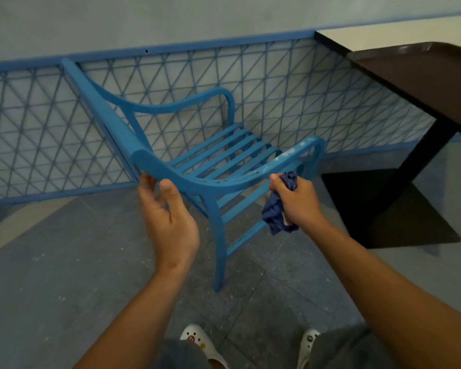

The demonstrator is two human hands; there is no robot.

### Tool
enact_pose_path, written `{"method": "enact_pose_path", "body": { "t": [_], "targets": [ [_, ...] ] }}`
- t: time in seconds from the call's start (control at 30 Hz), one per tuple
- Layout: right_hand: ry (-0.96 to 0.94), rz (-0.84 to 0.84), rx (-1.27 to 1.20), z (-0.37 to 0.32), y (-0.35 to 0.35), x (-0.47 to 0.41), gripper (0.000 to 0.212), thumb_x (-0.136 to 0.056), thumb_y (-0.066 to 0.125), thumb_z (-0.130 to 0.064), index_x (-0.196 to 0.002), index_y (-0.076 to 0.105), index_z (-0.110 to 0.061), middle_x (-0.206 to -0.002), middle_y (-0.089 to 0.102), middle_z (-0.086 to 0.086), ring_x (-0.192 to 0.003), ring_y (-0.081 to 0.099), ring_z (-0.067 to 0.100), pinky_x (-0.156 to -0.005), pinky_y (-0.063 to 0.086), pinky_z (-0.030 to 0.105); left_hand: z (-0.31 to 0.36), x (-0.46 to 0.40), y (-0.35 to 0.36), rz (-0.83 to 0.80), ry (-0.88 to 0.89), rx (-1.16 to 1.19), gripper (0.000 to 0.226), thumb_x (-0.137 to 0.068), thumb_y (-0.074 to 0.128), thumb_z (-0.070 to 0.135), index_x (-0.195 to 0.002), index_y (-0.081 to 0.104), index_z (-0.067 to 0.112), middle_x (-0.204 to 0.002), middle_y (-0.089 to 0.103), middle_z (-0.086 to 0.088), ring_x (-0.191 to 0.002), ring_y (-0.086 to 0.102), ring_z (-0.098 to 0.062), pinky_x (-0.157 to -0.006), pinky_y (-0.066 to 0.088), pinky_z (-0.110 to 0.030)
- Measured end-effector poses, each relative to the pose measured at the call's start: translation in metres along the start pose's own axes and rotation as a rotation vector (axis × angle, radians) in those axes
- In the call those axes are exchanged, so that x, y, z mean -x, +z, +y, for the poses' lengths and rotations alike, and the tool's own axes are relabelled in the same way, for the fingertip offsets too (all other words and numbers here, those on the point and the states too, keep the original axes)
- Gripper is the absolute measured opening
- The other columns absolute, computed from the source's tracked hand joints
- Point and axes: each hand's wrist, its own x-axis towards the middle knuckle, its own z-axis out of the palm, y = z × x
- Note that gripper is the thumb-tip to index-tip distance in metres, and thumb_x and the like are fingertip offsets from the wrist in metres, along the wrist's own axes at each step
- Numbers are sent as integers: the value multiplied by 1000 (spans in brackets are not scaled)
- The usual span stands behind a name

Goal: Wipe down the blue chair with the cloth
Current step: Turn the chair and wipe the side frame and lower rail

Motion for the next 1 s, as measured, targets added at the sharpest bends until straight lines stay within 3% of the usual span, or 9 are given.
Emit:
{"method": "enact_pose_path", "body": {
  "t": [0.13, 0.2, 0.27, 0.33, 0.4, 0.47, 0.53, 0.67, 1.0],
  "targets": [
    [80, -24, 0, 11, 7, -1, 54, -94, 66, -51, -76, 55, -1, -71, 56, 21, -67, 60, 29, -66, 51, 45, -20, 15, 13, -59, -65, 1, 44, -104, 42, 48, -140, 46, 23, -128, 61, 15, -119, 60, -2, -98, 51, -27],
    [140, -56, -17, 14, 10, -3, 52, -90, 70, -51, -79, 57, -3, -73, 54, 20, -69, 59, 23, -67, 52, 45, -33, 22, 21, -107, -106, -16, 40, -103, 50, 39, -138, 46, 22, -125, 61, 12, -114, 61, 1, -91, 49, -16],
    [198, -129, -75, 18, 11, -7, 60, -81, 76, -56, -85, 58, 2, -80, 55, 26, -76, 63, 27, -75, 56, 54, -48, 26, 28, -151, -144, -51, 40, -100, 60, 33, -137, 47, 26, -128, 61, 8, -116, 60, -3, -96, 52, -23],
    [269, -193, -198, 24, 13, -14, 61, -81, 77, -51, -98, 65, 6, -103, 67, 28, -94, 69, 35, -88, 58, 56, -64, 26, 32, -173, -152, -105, 38, -98, 64, 31, -132, 48, 32, -127, 62, 7, -117, 60, -7, -101, 52, -37],
    [310, -215, -351, 24, 16, -21, 32, -94, 71, -32, -107, 69, -3, -120, 69, 20, -101, 71, 27, -91, 59, 48, -74, 23, 36, -179, -142, -155, 31, -98, 63, 29, -127, 51, 32, -122, 64, 8, -114, 61, -7, -100, 52, -42],
    [358, -226, -471, 21, 19, -30, 10, -100, 64, -22, -98, 67, -13, -99, 73, 6, -81, 73, 15, -76, 60, 37, -77, 19, 41, -175, -128, -176, 26, -100, 61, 26, -123, 53, 34, -118, 66, 9, -111, 63, -8, -98, 54, -42],
    [417, -210, -530, 23, 21, -39, 18, -102, 61, -20, -85, 59, -13, -73, 64, 3, -61, 69, 17, -67, 56, 37, -80, 16, 43, -173, -112, -188, 23, -100, 60, 28, -120, 54, 38, -115, 66, 9, -109, 64, -10, -95, 55, -43],
    [480, -175, -653, 25, 26, -48, 22, -103, 57, -22, -88, 60, -7, -74, 62, 10, -63, 67, 23, -61, 58, 35, -84, 15, 43, -166, -101, -197, 19, -100, 59, 34, -119, 57, 38, -112, 69, 9, -105, 66, -9, -90, 57, -37],
    [527, -190, -879, 25, 38, -43, 32, -108, 45, -19, -79, 54, -11, -53, 60, 2, -46, 62, 15, -47, 53, 25, -88, 16, 42, -112, -103, -181, 18, -98, 60, 35, -116, 59, 32, -108, 70, 7, -102, 67, -11, -86, 55, -30]
  ]
}}
